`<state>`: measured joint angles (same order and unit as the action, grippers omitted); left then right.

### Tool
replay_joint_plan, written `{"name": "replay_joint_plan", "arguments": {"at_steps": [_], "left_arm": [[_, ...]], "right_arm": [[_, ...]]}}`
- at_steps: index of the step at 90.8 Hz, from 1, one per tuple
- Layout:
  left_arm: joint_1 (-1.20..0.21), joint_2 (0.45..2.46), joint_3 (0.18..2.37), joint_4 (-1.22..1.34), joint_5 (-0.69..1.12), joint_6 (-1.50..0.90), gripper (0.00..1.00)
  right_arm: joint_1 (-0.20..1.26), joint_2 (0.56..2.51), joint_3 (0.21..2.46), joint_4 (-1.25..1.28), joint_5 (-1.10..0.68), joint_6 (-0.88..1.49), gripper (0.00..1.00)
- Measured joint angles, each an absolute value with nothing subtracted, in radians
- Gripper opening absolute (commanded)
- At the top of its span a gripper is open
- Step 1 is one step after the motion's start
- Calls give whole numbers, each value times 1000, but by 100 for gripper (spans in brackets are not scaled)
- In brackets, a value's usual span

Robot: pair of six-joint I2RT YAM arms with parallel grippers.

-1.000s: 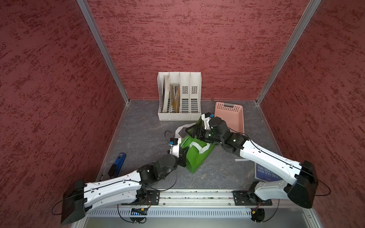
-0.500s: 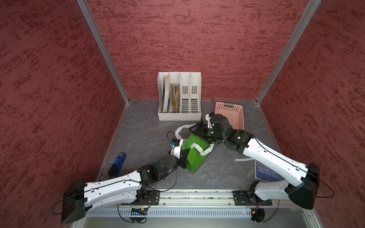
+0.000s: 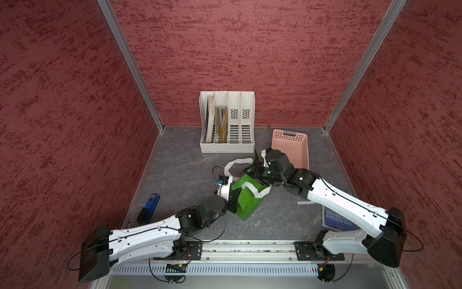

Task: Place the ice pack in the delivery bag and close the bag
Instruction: Seal the delivery bag at the center of the board.

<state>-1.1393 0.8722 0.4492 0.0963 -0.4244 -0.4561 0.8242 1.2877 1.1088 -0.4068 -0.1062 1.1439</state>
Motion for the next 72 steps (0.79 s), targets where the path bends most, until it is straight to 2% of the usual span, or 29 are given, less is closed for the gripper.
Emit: {"name": "replay_joint_plan", "arguments": {"at_steps": [17,48,72], "left_arm": [[-1139,861,449,97,-424,-468,15],[-1139,860,449,97,-424,-482,15],[-1139,860,449,96,-424,-482,15]], "right_arm": [[828,1234,1049,-347,-73,1156,29],[828,1216,1036,-315,-64,1156,33],[829,1208,1077,-375,-55,1171,32]]}}
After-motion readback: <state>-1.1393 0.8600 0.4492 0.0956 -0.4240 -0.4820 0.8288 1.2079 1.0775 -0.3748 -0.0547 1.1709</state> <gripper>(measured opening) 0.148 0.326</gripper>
